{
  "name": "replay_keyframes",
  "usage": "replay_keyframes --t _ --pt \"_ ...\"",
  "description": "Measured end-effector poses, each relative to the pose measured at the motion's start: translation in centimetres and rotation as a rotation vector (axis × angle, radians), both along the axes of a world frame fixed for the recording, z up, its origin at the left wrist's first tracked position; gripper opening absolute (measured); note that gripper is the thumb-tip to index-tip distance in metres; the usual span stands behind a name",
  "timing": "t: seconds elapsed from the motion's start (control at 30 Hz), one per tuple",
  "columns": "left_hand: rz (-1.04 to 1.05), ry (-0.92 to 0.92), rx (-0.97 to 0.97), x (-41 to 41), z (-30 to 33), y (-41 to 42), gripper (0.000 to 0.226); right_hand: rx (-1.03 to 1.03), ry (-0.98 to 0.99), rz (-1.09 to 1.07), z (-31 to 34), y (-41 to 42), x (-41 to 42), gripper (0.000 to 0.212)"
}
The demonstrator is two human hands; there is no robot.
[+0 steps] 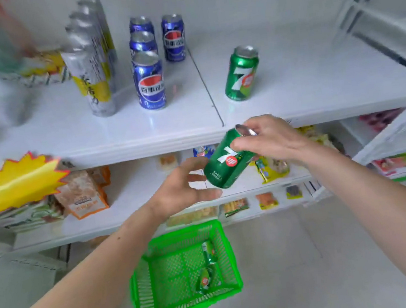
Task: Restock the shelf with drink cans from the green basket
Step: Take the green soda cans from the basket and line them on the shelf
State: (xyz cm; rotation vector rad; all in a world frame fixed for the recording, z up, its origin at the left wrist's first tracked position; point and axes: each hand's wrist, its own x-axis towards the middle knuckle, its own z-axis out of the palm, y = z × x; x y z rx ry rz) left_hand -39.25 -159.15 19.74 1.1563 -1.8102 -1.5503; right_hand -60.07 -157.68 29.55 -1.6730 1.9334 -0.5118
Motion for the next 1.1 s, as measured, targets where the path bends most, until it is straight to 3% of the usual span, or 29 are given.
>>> replay_keyframes --t 0.13,0.23,0.47,0.57,0.7,0.8,0.87,1.0,1.1 --pt "-0.023 0.027 -0.084 -1.9 5.9 -0.4 0.067 -0.034 -0.069 0.014 5.4 0.5 -0.6 0.031" --pt "0.028 -0.006 -0.173 -3.5 8.6 -0.9 0.066 -0.089 -0.107 -0.029 7.7 0.6 -1.3 0.040" --pt "0.186 0.002 -0.302 -8.1 12.1 -2.6 0.058 -0.287 -0.189 -0.167 9.2 -1.0 -3.7 0.032" --pt "0.205 0.014 -0.334 -10.7 13.5 -5.4 0.067 -0.359 -0.152 -0.167 10.9 -4.0 -5.9 0.041" --pt "0.258 0.054 -0.332 -13.0 15.5 -10.0 0.101 -0.417 -0.120 -0.149 13.8 -10.0 -9.2 0.051" --pt "0.320 -0.001 -0.368 -13.1 15.5 -13.0 0.105 -0.454 -0.068 -0.134 14.8 -14.7 -10.7 0.050" --pt "0.332 -0.005 -0.343 -12.7 14.6 -14.7 0.101 -0.465 -0.025 -0.119 14.5 -17.8 -11.1 0.045" --pt "0.358 0.051 -0.274 -11.8 12.0 -17.7 0.062 -0.460 -0.011 -0.110 12.1 -23.4 -11.6 0.045" --pt "0.396 -0.040 -0.262 -11.6 9.4 -20.0 0.050 -0.389 0.008 -0.066 9.2 -26.5 -11.5 0.047"
